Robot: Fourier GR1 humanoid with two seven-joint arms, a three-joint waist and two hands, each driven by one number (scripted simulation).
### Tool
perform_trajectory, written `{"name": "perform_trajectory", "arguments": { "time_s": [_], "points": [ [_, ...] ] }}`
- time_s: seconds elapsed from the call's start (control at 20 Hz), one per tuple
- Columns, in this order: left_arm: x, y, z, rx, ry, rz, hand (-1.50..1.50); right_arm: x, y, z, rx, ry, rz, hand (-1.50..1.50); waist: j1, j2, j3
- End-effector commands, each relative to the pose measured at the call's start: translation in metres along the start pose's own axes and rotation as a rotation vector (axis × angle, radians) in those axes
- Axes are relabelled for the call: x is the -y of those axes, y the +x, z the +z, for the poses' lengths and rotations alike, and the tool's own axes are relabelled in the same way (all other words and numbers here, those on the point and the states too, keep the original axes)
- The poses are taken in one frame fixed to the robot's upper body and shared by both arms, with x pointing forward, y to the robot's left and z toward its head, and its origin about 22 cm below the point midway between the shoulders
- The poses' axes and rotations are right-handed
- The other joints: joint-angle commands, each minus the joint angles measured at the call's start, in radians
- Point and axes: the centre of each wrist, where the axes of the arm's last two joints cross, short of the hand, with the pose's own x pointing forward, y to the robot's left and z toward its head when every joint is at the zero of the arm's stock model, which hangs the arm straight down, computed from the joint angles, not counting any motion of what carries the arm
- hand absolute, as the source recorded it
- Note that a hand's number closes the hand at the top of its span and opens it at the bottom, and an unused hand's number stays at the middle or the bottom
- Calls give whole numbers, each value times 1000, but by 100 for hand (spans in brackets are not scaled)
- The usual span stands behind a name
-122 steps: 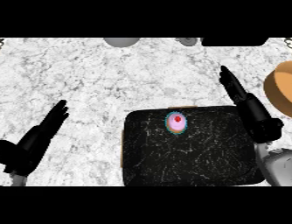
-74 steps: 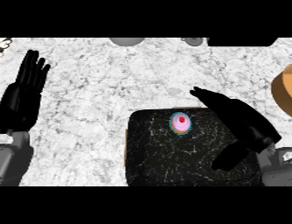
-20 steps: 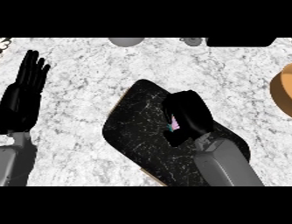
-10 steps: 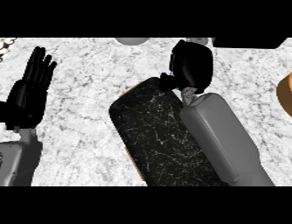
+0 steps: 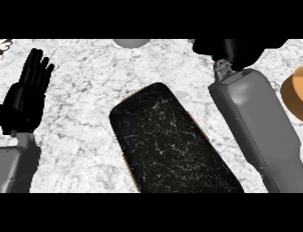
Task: Pick the cupcake from the tray and place it in the pot
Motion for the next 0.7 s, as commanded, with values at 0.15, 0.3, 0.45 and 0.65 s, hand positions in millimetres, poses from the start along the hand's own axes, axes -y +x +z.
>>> {"name": "perform_trajectory", "arguments": {
  "time_s": [0.15, 0.3, 0.45, 0.65],
  "points": [
    [-4, -9, -10, -7, 15, -1, 0, 22, -68, -37, -144, -114, 36, 150, -16, 1, 1],
    [-12, 0, -4, -4, 4, -21, 0, 36, -93, -48, -199, -39, 83, 150, -12, -2, 1],
    [4, 5, 10, 2, -2, 6, 0, 41, -147, -61, -211, -36, 96, 150, -9, -2, 1],
    [-6, -2, 1, 13, 9, 4, 0, 57, -214, -80, -238, -91, 61, 150, -17, 1, 2]
  ]
}}
